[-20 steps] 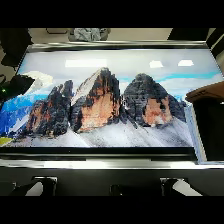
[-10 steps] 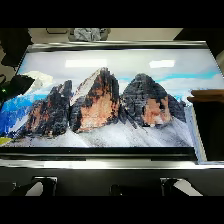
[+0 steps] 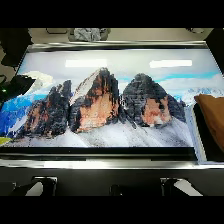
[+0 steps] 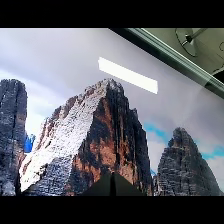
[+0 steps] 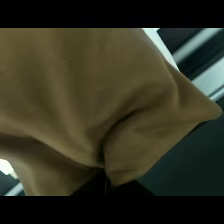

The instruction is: Fold the shirts.

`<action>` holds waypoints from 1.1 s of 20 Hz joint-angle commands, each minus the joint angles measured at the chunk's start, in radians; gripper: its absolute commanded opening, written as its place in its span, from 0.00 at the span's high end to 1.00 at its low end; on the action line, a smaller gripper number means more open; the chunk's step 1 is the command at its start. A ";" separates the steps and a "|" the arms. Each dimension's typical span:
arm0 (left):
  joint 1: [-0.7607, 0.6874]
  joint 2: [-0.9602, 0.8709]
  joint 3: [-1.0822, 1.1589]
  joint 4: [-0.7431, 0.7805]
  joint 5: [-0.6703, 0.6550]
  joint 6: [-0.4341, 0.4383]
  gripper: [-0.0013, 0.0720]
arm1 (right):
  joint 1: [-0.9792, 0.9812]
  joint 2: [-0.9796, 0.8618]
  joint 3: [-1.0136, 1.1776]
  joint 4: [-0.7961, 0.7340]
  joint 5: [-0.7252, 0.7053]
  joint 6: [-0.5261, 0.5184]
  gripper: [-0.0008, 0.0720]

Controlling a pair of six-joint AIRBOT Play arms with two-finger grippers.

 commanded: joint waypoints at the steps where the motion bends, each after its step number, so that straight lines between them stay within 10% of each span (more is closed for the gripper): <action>1: -0.002 0.000 0.000 -0.002 -0.001 -0.003 0.94 | -0.001 0.001 -0.109 -0.076 -0.063 -0.002 0.93; 3: -0.002 -0.001 0.000 -0.001 -0.001 -0.002 0.94 | -0.001 0.001 -0.121 -0.077 -0.072 -0.002 0.90; 5: -0.002 0.000 0.002 -0.002 -0.002 -0.002 0.95 | -0.001 0.006 -0.107 -0.074 -0.088 -0.003 0.13; 6: -0.002 0.001 0.014 -0.001 -0.012 -0.002 0.95 | -0.001 0.011 -0.082 -0.070 -0.093 -0.019 0.03; 10: -0.057 -0.025 0.224 0.203 -0.024 -0.004 0.95 | 0.080 0.066 0.156 0.028 -0.274 -0.138 0.04; 14: -0.254 -0.182 0.510 0.940 -0.137 -0.372 0.95 | 0.503 0.125 0.278 0.029 -0.556 -0.225 0.04; 16: -0.326 -0.248 0.519 1.039 -0.231 -0.405 0.94 | 0.768 0.105 0.265 0.012 -0.478 -0.159 0.04; 17: -0.350 -0.284 0.505 1.028 -0.325 -0.405 0.85 | 0.894 0.076 0.245 -0.013 -0.420 -0.102 0.06; 19: -0.390 -0.337 0.436 0.976 -0.550 -0.405 0.11 | 1.077 -0.003 0.188 -0.013 -0.293 -0.052 0.08; 22: -0.436 -0.327 0.203 0.903 -0.586 -0.365 0.01 | 1.208 -0.136 0.097 0.017 -0.182 -0.037 0.07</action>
